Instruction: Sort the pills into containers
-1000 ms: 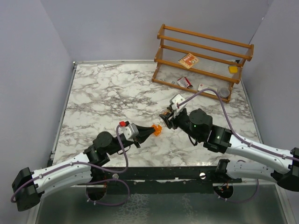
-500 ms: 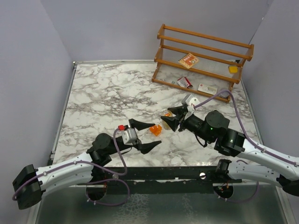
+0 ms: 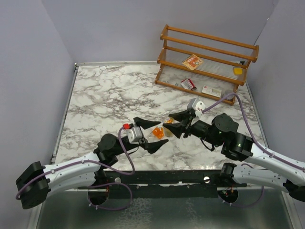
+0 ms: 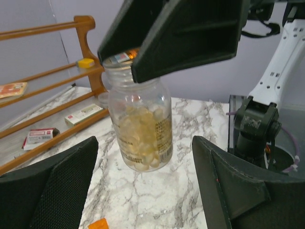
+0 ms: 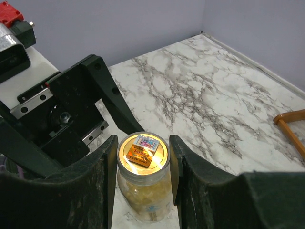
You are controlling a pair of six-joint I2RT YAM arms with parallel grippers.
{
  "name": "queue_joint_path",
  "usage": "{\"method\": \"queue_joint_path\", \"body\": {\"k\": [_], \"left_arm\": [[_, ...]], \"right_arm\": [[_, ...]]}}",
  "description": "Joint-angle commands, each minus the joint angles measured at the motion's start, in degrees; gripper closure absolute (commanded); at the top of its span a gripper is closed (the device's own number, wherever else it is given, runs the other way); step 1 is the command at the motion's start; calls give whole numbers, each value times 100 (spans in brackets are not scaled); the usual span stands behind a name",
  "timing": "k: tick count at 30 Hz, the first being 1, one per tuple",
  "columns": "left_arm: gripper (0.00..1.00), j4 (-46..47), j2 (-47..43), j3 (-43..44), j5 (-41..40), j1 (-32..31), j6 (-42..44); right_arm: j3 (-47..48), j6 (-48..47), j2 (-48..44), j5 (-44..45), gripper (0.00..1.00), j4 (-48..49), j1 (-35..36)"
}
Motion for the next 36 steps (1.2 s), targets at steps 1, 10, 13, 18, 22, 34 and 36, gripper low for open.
{"method": "queue_joint_path", "body": {"k": [1,10,13,18,22,34,36], "left_arm": [[18,422,-224,-8,-237,4,-101],[13,554,155,91,-94,5,-205],[13,606,245,145,-54,3,-204],[13,725,317,177,-9,5,-237],[15,793,360,196,18,5,-239],[42,902,663,350,314,5,-291],[61,902,658,346,320,5,-291]], "right_arm": [[89,76,-84,-255,99,311,25],[110,128,-34,-525,99,423,29],[121,138,-55,-572,99,440,30],[92,185,-36,-708,99,470,27],[60,230,-35,-812,99,519,29],[55,228,-4,-916,99,606,25],[37,227,-1,-890,99,599,28]]}}
